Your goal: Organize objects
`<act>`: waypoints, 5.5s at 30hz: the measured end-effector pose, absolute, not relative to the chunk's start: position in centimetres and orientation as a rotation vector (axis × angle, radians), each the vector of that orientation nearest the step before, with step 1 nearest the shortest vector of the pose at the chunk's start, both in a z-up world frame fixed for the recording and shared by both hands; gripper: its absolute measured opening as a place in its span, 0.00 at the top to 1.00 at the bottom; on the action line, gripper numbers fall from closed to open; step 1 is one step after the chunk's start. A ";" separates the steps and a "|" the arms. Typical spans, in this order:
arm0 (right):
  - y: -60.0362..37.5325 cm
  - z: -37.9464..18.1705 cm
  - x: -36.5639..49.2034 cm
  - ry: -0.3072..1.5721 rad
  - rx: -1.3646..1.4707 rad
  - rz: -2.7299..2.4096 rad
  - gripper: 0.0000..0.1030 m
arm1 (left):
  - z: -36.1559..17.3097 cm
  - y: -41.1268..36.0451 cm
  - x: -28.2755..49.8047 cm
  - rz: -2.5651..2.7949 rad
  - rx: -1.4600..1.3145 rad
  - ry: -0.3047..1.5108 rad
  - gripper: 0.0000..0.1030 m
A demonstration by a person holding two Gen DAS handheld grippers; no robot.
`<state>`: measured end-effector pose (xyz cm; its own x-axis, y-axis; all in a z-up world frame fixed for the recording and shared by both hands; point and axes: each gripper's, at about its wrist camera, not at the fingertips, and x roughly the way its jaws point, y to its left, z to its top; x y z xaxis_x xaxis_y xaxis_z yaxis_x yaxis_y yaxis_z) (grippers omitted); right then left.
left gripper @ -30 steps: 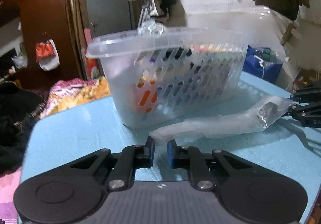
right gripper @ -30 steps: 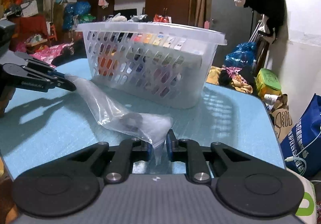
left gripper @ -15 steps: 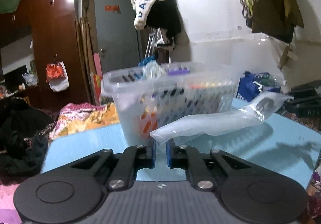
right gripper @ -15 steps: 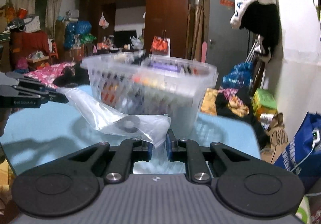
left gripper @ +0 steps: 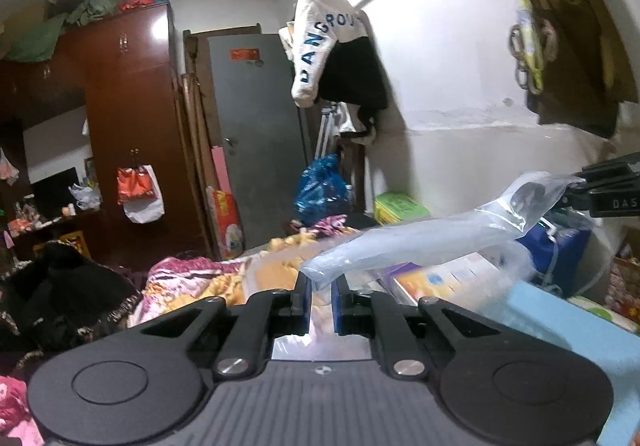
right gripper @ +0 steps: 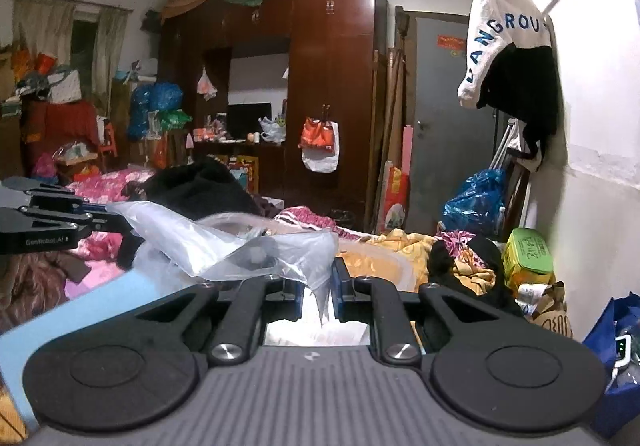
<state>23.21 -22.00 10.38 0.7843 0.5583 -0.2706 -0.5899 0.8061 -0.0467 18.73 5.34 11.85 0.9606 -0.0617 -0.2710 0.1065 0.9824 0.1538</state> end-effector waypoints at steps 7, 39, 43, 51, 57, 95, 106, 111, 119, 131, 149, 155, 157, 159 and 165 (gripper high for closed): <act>-20.9 9.6 27.9 0.273 -0.133 0.613 0.85 | 12.5 5.9 23.7 -0.045 0.165 0.298 0.87; -21.3 7.9 29.9 0.319 -0.098 0.622 0.85 | 9.9 6.2 26.2 -0.025 0.171 0.346 0.87; -21.4 7.9 30.0 0.318 -0.096 0.622 0.84 | 10.0 6.1 26.0 -0.026 0.174 0.345 0.87; -21.5 8.0 30.2 0.318 -0.096 0.625 0.84 | 10.2 6.0 26.0 -0.020 0.171 0.347 0.87; -21.3 7.8 30.0 0.289 -0.137 0.560 0.12 | 10.2 5.1 25.8 0.136 0.267 0.286 0.14; -21.9 7.3 17.2 0.332 -0.235 0.420 0.00 | 8.7 0.8 12.5 -0.040 0.139 0.322 0.05; -25.2 1.4 14.4 0.434 0.049 0.575 0.00 | 4.8 0.2 6.7 -0.083 0.071 0.325 0.05; -25.6 2.5 14.1 0.385 0.045 0.558 0.00 | 5.0 0.1 6.4 -0.060 0.061 0.324 0.05; -24.6 3.3 11.8 0.323 -0.024 0.569 0.00 | 5.2 0.0 5.5 -0.067 0.048 0.309 0.05; -24.3 2.9 10.8 0.292 -0.031 0.567 0.00 | 4.9 -0.3 5.5 -0.072 0.034 0.304 0.05; -24.4 2.5 9.9 0.276 -0.003 0.580 0.00 | 5.0 0.4 5.2 -0.076 -0.009 0.298 0.05; -24.5 2.5 9.7 0.270 0.006 0.578 0.00 | 5.0 0.1 5.0 -0.143 -0.015 0.295 0.05; -24.5 2.6 9.6 0.267 0.009 0.579 0.00 | 5.1 0.1 4.9 -0.143 -0.012 0.287 0.05; -24.6 2.6 9.4 0.259 0.011 0.579 0.00 | 5.1 -0.1 4.8 -0.138 -0.003 0.281 0.05; -24.9 2.7 9.1 0.244 0.019 0.585 0.00 | 5.0 -0.1 4.7 -0.134 0.004 0.276 0.05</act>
